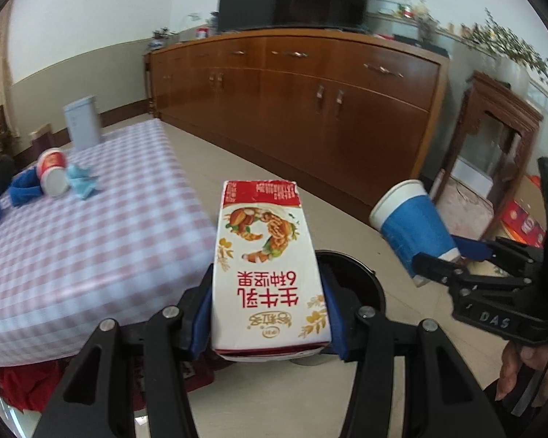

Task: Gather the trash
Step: 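Carry the milk carton and blue cup over the black bucket with both tools, then open both tools to drop the carton and cup into the bucket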

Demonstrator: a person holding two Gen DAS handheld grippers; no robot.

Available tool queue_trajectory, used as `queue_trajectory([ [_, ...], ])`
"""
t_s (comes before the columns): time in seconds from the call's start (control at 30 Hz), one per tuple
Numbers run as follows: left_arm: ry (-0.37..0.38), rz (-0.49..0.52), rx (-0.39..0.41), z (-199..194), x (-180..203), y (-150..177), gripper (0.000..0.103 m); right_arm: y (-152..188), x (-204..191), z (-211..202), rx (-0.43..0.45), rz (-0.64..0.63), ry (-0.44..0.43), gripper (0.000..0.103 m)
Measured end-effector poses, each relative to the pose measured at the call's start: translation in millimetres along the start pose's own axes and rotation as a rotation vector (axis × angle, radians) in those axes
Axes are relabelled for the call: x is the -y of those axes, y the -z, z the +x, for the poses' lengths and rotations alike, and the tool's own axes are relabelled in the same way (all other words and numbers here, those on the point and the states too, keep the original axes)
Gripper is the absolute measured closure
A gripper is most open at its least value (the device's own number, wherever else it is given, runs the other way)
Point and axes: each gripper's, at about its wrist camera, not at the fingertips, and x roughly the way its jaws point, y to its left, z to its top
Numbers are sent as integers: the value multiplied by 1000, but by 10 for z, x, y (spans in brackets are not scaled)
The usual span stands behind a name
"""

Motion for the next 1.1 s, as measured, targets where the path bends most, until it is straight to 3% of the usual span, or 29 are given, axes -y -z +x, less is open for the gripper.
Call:
queue_trajectory([
  [0.53,94,57,-161,852,453,250,50,409,550,597,-124,7,-1,44],
  [0.93,152,39,-285,1509,523,412,50,568,618,1399,-255,-128,-68,44],
  [1.0,200,20,-330,1637,515,458,47,607,598,1541,-286,-170,-79,43],
  [1.03,211,8,-351,1696,507,484,45,640,595,1588,-285,-192,-63,40],
  [1.07,201,-7,-362,1738,479,518,30,687,618,1636,-275,-203,-41,19],
  [1.1,179,-19,-362,1751,448,545,22,715,639,1665,-289,-202,-31,8],
])
